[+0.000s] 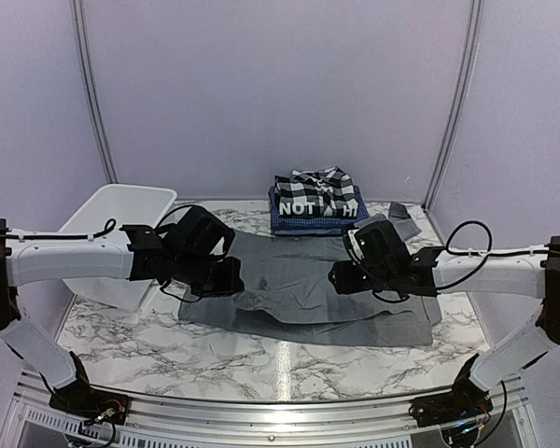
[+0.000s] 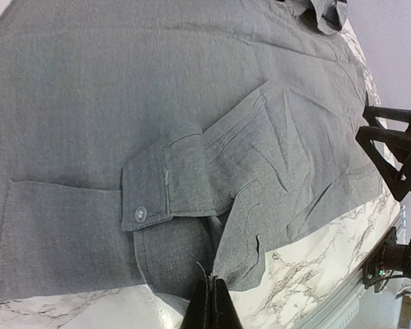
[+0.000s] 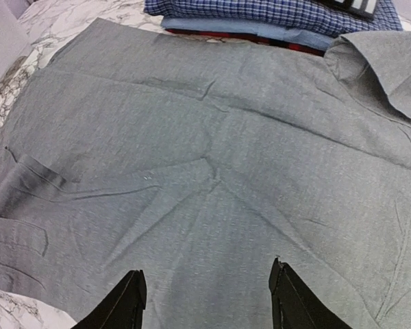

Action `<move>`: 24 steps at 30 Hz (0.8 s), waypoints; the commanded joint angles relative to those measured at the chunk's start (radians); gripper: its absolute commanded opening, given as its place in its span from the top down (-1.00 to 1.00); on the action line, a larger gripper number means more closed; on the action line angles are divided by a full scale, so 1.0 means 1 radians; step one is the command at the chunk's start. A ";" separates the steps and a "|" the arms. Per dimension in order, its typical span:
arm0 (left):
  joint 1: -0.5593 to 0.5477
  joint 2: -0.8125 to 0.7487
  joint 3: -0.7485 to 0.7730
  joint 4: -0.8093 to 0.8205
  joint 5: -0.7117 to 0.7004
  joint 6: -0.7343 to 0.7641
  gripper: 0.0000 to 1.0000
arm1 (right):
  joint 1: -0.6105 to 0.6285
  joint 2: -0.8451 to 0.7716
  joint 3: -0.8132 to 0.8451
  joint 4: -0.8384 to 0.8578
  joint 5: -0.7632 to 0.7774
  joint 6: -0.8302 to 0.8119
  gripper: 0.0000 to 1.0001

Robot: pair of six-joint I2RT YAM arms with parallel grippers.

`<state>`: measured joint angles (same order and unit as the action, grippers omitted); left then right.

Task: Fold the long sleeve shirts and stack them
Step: Adjust the 1/3-folded shirt at the center of the board.

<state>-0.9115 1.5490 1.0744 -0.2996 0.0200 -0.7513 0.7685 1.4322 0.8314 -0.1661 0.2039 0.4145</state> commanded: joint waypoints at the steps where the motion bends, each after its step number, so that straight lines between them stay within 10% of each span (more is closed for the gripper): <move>1: 0.026 0.000 0.029 -0.143 -0.097 0.052 1.00 | -0.043 -0.044 -0.029 -0.010 -0.003 0.008 -0.15; 10: 0.069 0.137 0.021 -0.162 -0.090 0.078 0.97 | -0.053 -0.063 -0.090 -0.010 0.004 0.023 -0.15; 16: 0.073 0.163 0.026 -0.169 -0.125 0.068 0.00 | -0.056 -0.071 -0.105 -0.030 0.018 0.024 -0.16; 24: 0.123 0.188 0.113 -0.165 -0.137 0.104 -0.05 | -0.060 -0.049 -0.069 -0.013 -0.014 0.024 -0.16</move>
<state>-0.8188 1.7206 1.1114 -0.4477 -0.0994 -0.6846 0.7185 1.3808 0.7216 -0.1894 0.2016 0.4263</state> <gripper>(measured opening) 0.527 0.580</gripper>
